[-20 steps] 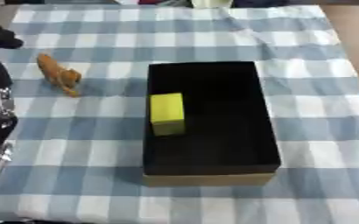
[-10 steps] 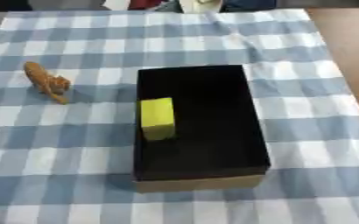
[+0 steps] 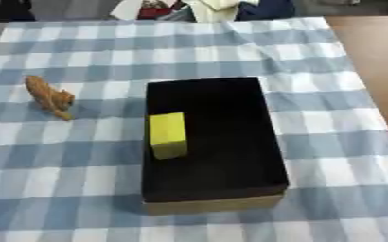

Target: Pick up objects on the table and place them in the box.

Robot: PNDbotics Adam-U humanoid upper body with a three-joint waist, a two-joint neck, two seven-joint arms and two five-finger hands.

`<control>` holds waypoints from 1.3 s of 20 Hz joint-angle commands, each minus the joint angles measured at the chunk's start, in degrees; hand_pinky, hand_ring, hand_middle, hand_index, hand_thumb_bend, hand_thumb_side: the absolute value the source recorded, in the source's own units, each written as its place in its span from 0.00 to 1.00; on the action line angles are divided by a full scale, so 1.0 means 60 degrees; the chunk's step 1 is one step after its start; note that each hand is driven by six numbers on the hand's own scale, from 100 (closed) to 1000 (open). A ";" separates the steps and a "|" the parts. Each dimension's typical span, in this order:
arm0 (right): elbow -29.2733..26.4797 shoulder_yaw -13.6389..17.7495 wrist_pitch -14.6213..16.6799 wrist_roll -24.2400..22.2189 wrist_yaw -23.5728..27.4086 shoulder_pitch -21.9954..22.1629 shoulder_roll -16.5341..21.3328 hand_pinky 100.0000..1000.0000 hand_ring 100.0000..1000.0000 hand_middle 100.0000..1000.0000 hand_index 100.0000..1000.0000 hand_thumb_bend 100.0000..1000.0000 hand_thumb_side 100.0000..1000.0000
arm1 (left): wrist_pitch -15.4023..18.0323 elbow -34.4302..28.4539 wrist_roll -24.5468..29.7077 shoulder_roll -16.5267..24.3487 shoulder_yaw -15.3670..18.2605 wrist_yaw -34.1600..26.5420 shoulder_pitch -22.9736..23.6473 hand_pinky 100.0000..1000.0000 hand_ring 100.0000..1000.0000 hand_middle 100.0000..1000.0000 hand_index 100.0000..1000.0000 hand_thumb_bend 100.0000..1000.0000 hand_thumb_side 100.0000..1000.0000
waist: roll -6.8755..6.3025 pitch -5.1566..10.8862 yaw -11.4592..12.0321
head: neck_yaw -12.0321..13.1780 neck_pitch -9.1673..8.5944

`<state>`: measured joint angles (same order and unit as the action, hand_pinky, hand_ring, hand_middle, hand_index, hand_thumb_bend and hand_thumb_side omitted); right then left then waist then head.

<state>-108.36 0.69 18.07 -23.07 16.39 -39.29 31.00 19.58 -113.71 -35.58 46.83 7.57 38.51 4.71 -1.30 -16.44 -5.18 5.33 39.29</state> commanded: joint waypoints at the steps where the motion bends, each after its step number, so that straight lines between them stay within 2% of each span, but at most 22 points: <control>1: -0.0213 0.0132 -0.0064 0.0065 -0.0060 -0.0093 0.0085 0.80 0.78 0.64 0.73 0.00 0.67 | -0.0326 -0.0147 0.0448 0.0949 0.0256 0.0563 0.0005 0.69 0.72 0.66 0.85 0.00 0.47 | -0.0013 0.0225 0.0012 | 0.0043 0.0039; 3: -0.0230 0.0132 -0.0087 0.0075 -0.0070 -0.0085 0.0069 0.80 0.78 0.64 0.73 0.00 0.67 | -0.0493 -0.0147 0.0954 0.1340 0.0278 0.1003 -0.0077 0.70 0.73 0.68 0.86 0.02 0.41 | -0.0018 0.0239 0.0019 | 0.0061 0.0034; 6: -0.0244 0.0135 -0.0117 0.0081 -0.0082 -0.0067 0.0049 0.80 0.78 0.64 0.73 0.00 0.67 | -0.0692 -0.0147 0.1797 0.1904 0.0278 0.1821 -0.0306 0.73 0.76 0.70 0.88 0.22 0.37 | -0.0031 0.0253 0.0025 | 0.0073 0.0008; 7: -0.0246 0.0133 -0.0128 0.0080 -0.0084 -0.0067 0.0042 0.80 0.78 0.64 0.73 0.00 0.67 | -0.0740 -0.0147 0.2114 0.2067 0.0256 0.2119 -0.0398 0.74 0.77 0.71 0.89 0.31 0.40 | -0.0034 0.0255 0.0027 | 0.0073 0.0001; 10: -0.0258 0.0117 -0.0149 0.0060 -0.0095 -0.0077 0.0019 0.80 0.78 0.64 0.73 0.00 0.67 | -0.0818 -0.0147 0.3280 0.2490 0.0119 0.2839 -0.0714 0.74 0.77 0.72 0.90 0.39 0.45 | -0.0038 0.0250 0.0017 | 0.0085 -0.0036; 12: -0.0258 0.0113 -0.0160 0.0052 -0.0115 -0.0084 0.0000 0.80 0.78 0.64 0.73 0.00 0.67 | -0.0751 -0.0147 0.3892 0.2715 -0.0004 0.2941 -0.0988 0.75 0.78 0.72 0.90 0.45 0.48 | -0.0034 0.0246 -0.0002 | 0.0084 -0.0060; 21: -0.0264 0.0071 -0.0186 -0.0002 -0.0178 -0.0094 -0.0110 0.80 0.78 0.64 0.73 0.00 0.68 | -0.0503 -0.0147 0.5758 0.3389 -0.0440 0.2133 -0.2009 0.77 0.80 0.76 0.94 0.53 0.50 | -0.0014 0.0261 -0.0069 | 0.0152 -0.0097; 26: -0.0264 0.0046 -0.0200 -0.0037 -0.0197 -0.0098 -0.0158 0.81 0.78 0.64 0.73 0.00 0.68 | -0.0532 -0.0147 0.6889 0.3553 -0.0641 0.1804 -0.2448 0.79 0.81 0.78 0.97 0.48 0.45 | -0.0014 0.0257 -0.0094 | 0.0262 -0.0105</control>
<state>-108.87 0.67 16.88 -23.16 15.72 -39.07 29.43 16.45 -114.01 4.17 65.61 3.42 50.07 -9.26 -1.32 -16.05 -5.71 6.59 39.21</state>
